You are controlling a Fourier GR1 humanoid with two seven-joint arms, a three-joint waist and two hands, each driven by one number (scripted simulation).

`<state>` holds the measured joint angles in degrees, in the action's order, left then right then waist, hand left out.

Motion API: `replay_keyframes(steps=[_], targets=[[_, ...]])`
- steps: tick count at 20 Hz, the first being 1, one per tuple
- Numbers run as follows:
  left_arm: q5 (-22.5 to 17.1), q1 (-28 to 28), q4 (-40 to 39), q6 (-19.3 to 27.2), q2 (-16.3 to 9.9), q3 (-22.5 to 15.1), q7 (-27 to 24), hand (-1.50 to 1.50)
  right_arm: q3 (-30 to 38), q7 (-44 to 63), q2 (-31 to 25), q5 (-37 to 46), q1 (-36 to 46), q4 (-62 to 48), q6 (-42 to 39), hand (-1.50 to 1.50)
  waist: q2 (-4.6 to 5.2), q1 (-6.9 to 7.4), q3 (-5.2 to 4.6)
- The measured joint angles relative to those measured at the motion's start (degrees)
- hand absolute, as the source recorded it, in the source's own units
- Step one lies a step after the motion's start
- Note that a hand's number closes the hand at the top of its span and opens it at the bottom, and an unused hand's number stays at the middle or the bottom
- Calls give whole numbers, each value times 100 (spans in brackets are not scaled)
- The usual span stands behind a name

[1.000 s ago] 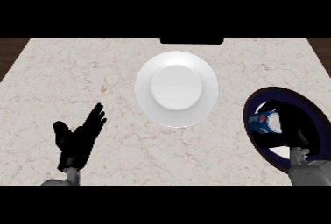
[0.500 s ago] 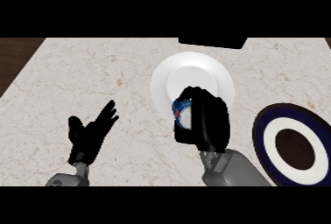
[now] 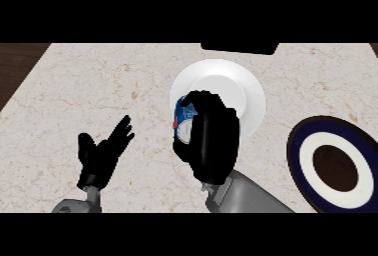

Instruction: Pick the can from the plate and place it in the plate

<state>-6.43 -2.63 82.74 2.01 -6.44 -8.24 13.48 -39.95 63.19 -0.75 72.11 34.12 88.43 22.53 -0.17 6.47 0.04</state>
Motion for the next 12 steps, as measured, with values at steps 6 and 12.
replay_keyframes(steps=[6, 12], targets=[[2, 68, 71, 32, -23, 42, 31, 0, 55, 190, 2, 480, 157, -282, 712, 150, 26, -112, 20], [28, 188, 172, 117, -5, 87, -27, 0, 412, 253, 1, 1116, 245, -939, 1244, 150, 41, -244, 27]])
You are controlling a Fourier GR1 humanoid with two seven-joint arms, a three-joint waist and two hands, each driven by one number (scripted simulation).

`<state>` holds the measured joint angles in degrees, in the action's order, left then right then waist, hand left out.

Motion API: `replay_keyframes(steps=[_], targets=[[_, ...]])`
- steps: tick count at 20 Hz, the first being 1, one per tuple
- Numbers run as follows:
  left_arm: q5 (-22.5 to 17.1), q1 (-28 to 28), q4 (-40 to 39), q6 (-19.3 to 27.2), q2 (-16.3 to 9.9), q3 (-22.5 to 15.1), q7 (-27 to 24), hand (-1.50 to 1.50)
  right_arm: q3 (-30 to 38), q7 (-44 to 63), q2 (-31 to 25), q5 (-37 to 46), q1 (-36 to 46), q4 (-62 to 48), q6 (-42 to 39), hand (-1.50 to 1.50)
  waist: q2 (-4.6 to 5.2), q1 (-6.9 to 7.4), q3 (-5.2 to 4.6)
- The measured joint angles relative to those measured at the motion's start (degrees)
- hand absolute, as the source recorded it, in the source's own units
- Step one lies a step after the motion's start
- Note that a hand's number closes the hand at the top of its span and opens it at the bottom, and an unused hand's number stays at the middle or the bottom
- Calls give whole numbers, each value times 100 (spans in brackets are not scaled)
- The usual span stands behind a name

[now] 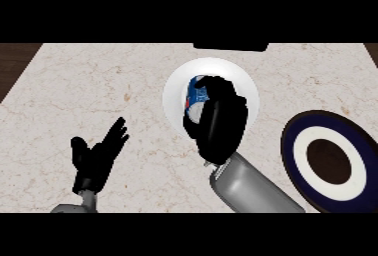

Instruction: Pick the can from the plate and place it in the plate

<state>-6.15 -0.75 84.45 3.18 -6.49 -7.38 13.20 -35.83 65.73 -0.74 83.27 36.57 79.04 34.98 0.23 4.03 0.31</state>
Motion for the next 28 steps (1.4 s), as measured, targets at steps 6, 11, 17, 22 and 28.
replay_keyframes(steps=[6, 11, 17, 22, 28], targets=[[-32, 51, 3, -41, -27, 73, -116, 0, 568, -115, 3, 212, 148, -741, 650, 150, 25, -65, 6], [-88, 22, 76, -52, -53, 120, 61, 0, 1059, -357, 17, 45, 284, -1558, 1371, 150, 39, -95, 4], [-51, 15, 66, -27, -2, 115, 14, 0, 1747, -466, 42, -693, 708, -2565, 1856, -150, 47, -120, 6], [-37, -46, 22, -43, 30, 105, -23, 0, 2031, -766, 70, -1947, 967, -3494, 1713, -150, 90, -56, 7], [10, -53, 19, -44, 42, 101, -89, 0, 2272, -2282, 73, -3492, 1057, -3981, 2034, -150, 103, -28, 17]])
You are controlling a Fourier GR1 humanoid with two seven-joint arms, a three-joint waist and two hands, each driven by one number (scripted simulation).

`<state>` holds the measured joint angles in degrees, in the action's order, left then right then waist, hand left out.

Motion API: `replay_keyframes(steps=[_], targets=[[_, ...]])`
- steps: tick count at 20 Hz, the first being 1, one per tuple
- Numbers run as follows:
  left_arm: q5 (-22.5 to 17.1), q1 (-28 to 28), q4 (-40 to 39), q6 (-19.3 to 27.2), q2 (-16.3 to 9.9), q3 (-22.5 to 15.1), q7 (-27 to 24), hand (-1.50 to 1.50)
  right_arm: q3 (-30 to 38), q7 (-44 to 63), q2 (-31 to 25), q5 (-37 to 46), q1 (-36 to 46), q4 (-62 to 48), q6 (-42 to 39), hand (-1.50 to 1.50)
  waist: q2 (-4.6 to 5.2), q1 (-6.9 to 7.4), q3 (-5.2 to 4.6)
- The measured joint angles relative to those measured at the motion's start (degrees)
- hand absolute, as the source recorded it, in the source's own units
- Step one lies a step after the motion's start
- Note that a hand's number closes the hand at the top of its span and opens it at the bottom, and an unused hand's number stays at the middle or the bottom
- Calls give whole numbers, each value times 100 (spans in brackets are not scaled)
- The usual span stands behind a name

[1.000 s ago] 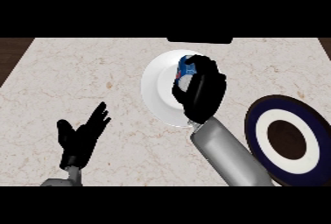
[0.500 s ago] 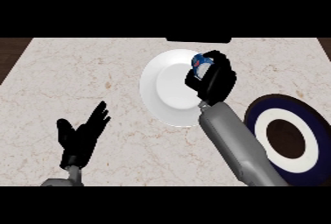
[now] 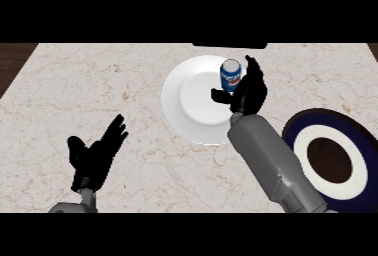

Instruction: Pick the can from the plate and place it in the plate

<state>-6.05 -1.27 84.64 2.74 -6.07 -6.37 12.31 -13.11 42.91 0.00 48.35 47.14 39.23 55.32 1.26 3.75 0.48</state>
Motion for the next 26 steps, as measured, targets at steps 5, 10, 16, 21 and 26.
replay_keyframes(steps=[5, 10, 16, 21, 26], targets=[[-18, 58, 35, -36, 7, 0, -39, 0, 187, -1361, -10, -946, -99, 232, 466, -150, -5, -16, -1], [-33, 119, -21, -59, -23, 82, -116, 0, 439, -2395, -14, -1924, -304, 630, 749, -150, -52, -114, 3], [-2, 210, -5, 9, -14, 145, -81, 0, 431, -3687, -13, -3297, -1293, 1709, 308, -150, -114, -267, 6], [-17, 258, 67, 41, -3, 194, 43, 0, 262, -4361, -90, -3925, -2193, 2543, -550, -150, -151, -361, -3], [4, 253, 43, 32, -5, 248, 46, 0, -237, -4446, -170, -3843, -3229, 3412, -950, -150, -169, -403, -8]])
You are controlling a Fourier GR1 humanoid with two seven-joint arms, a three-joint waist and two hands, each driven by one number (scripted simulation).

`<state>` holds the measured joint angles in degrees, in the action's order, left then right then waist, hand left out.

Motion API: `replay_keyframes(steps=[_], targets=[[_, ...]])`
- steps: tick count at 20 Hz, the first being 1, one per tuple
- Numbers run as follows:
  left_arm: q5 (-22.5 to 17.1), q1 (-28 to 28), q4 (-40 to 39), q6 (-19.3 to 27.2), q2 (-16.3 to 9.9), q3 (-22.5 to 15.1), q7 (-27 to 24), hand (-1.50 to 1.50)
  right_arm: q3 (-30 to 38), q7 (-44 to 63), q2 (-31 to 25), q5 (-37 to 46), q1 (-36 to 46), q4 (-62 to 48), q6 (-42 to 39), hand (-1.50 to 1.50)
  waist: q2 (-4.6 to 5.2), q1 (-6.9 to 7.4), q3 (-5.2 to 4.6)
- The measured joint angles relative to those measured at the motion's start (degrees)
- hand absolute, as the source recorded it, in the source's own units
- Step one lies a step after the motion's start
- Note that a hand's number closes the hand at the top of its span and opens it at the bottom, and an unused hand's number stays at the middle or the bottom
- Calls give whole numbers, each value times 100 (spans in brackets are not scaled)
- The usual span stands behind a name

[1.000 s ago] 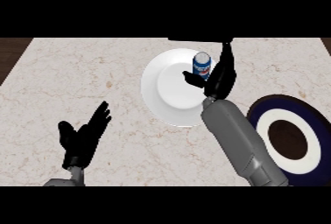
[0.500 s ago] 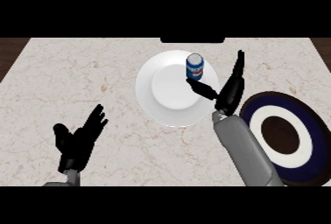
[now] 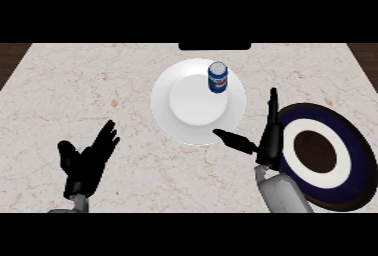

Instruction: Pick the can from the plate and place it in the plate

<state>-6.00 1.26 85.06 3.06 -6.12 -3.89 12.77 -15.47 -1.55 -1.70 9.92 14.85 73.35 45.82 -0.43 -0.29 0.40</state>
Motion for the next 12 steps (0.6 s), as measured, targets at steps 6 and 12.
replay_keyframes(steps=[6, 12], targets=[[169, 4, -14, 131, 140, -78, -53, 0, -708, 596, -218, 681, -1124, 1099, 9, -150, -1, -10, -8], [64, 25, -7, -108, 18, 76, -106, 0, -1055, 923, -190, 1237, -1735, 1573, 77, -150, 7, 10, -11]])
